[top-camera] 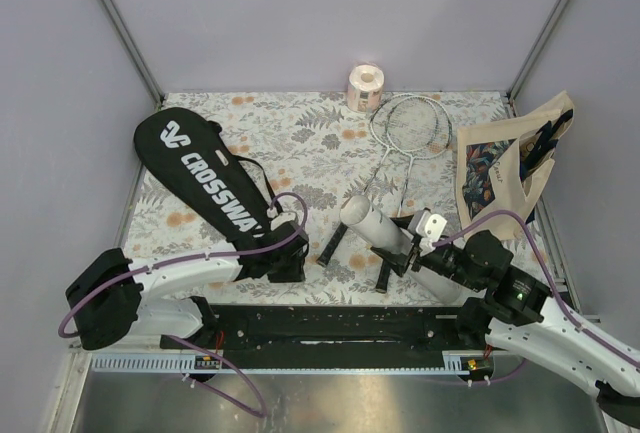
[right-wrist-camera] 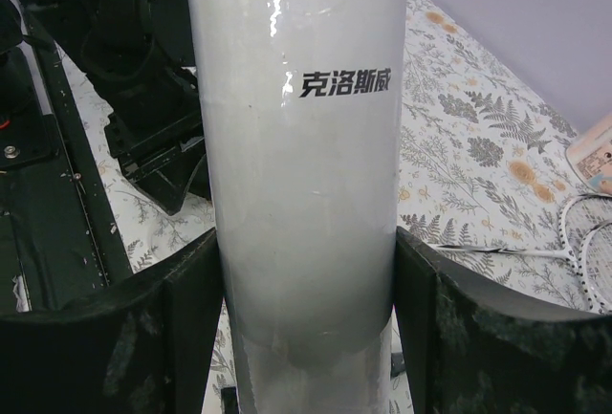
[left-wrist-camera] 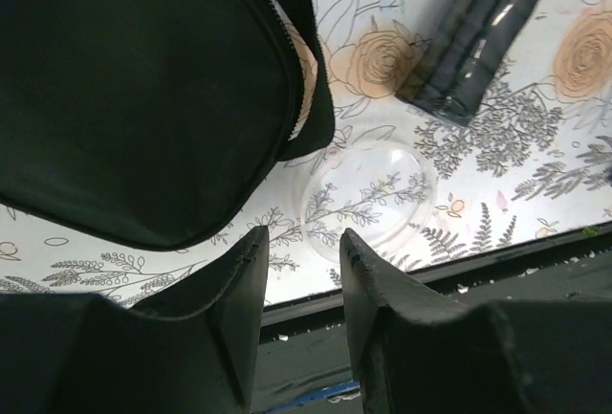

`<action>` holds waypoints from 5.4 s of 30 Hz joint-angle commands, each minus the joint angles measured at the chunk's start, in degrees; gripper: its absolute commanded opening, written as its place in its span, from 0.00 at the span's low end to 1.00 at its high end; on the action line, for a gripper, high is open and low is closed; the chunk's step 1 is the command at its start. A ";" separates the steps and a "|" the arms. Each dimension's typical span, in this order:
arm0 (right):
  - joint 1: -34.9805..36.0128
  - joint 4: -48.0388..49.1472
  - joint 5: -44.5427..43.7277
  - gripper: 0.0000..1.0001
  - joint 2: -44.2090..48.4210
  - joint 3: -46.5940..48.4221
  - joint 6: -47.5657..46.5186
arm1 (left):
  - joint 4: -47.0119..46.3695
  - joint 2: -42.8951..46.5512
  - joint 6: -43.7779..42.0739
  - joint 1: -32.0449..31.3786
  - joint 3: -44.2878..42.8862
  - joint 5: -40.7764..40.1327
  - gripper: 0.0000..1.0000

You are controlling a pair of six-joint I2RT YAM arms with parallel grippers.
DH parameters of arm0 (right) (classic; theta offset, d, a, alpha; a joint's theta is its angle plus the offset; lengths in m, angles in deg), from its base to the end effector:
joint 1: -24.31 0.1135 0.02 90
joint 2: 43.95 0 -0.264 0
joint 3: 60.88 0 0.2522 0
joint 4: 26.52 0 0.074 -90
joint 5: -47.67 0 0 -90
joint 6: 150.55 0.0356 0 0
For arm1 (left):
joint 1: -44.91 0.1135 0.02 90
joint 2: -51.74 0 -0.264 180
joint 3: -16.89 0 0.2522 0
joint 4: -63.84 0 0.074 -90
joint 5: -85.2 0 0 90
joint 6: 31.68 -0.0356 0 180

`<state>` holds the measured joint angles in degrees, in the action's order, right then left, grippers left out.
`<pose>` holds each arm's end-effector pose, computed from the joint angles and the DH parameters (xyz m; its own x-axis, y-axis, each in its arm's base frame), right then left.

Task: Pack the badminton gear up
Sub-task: Close the lid on the shuttle tube.

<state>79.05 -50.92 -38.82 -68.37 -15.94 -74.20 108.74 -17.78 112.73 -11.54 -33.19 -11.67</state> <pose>0.0704 0.1034 0.3036 0.1627 -0.1779 -0.9705 -0.8355 0.4984 -0.2314 0.1212 -0.1750 0.1783 -0.9395 -0.0441 -0.3397 0.0598 0.9553 -0.2894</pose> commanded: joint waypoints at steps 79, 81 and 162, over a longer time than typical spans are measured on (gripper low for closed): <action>0.02 23.91 6.60 0.39 -7.57 -6.22 -18.08 | 4.55 10.54 -12.14 17.77 -31.98 32.10 0.00; 0.10 23.55 6.51 0.39 -8.09 -5.87 -18.08 | 4.55 10.45 -12.14 17.69 -31.89 32.19 0.00; 0.10 28.03 3.88 0.38 -16.44 -1.38 -9.03 | -4.41 13.18 -12.84 16.72 -23.28 28.50 0.39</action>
<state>79.01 -29.50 -34.52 -84.85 -21.29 -86.90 109.74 -4.95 98.79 5.97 -57.34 17.44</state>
